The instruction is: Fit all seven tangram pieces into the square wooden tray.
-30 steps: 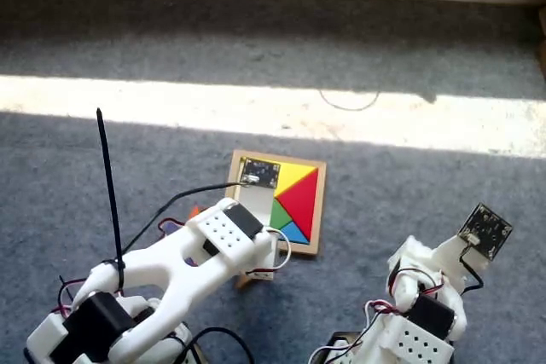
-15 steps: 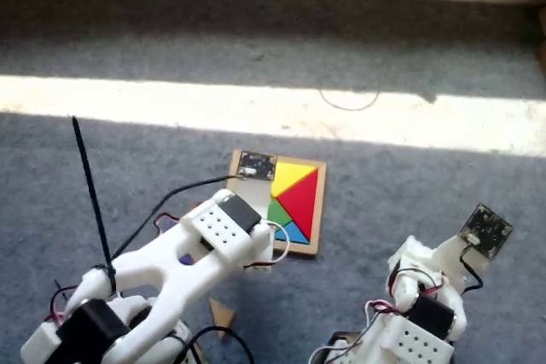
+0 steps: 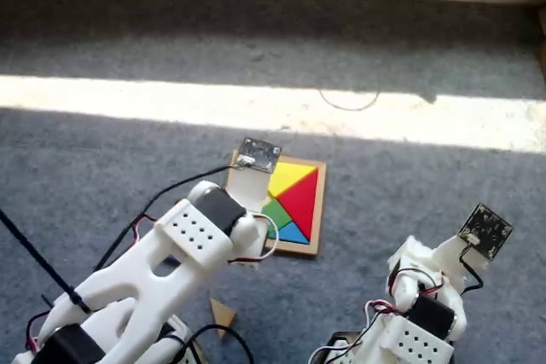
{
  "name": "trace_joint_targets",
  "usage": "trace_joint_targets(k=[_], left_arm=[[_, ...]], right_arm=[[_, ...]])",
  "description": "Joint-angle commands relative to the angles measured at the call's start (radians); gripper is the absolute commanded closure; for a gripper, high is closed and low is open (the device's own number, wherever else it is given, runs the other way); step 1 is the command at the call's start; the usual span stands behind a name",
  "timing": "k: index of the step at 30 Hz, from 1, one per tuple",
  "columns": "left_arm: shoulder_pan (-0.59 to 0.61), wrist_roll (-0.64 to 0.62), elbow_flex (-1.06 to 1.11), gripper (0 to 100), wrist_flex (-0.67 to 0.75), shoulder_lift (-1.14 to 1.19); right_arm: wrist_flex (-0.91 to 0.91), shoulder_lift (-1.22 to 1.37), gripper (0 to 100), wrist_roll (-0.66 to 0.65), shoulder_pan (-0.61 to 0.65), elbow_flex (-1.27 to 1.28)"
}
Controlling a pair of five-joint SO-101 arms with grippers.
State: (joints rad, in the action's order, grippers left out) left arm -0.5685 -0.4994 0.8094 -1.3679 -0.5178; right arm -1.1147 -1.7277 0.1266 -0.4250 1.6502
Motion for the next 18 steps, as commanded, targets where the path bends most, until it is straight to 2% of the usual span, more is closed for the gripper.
trace_joint_targets(k=[1,3,7,12,15,18], left_arm=[[0.096,0.140,-0.051,85,-0.091,-0.042],[0.154,0.218,-0.051,81,-0.121,-0.044],[0.203,0.407,-0.048,81,-0.163,-0.044],[0.206,0.819,-0.045,87,-0.166,-0.042],[0.202,1.022,-0.035,91,-0.166,-0.039],[0.185,1.096,0.010,89,-0.164,-0.042]], right_arm=[[0.021,-0.008,99.4,0.006,0.012,-0.007],[0.021,-0.008,99.4,0.006,0.012,-0.007],[0.021,-0.008,99.4,0.006,0.012,-0.007],[0.021,-0.008,99.4,0.006,0.012,-0.005],[0.021,-0.008,99.4,0.006,0.012,-0.005],[0.021,-0.008,99.4,0.006,0.012,-0.005]])
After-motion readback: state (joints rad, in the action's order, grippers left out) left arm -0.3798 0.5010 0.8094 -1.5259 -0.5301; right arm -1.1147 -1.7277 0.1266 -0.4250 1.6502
